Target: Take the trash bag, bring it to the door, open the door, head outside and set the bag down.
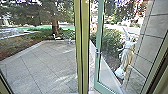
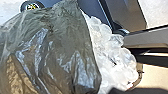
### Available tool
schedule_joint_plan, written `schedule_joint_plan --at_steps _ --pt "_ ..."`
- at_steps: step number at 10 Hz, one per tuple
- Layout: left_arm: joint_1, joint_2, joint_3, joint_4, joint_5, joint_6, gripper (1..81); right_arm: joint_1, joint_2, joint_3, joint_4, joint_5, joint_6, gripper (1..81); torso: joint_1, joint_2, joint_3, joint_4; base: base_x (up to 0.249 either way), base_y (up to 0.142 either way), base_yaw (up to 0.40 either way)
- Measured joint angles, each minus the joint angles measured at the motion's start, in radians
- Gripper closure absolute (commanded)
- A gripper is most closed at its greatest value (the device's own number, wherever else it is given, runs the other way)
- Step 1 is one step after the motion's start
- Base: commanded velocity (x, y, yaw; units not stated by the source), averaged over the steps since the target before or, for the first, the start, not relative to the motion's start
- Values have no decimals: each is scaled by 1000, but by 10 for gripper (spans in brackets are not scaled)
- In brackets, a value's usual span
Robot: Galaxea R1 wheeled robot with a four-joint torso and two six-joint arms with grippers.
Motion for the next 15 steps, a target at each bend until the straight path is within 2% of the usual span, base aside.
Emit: schedule_joint_plan --at_steps 9,15 --pt "-3 12 6 1 -3 0 811 4 -2 -7 -1 4 0 10 0 0 0 0 0 -81 0" --pt "2 5 1 1 1 0 811 2 6 -4 -2 0 0 10 0 0 0 0 0 -106 0"
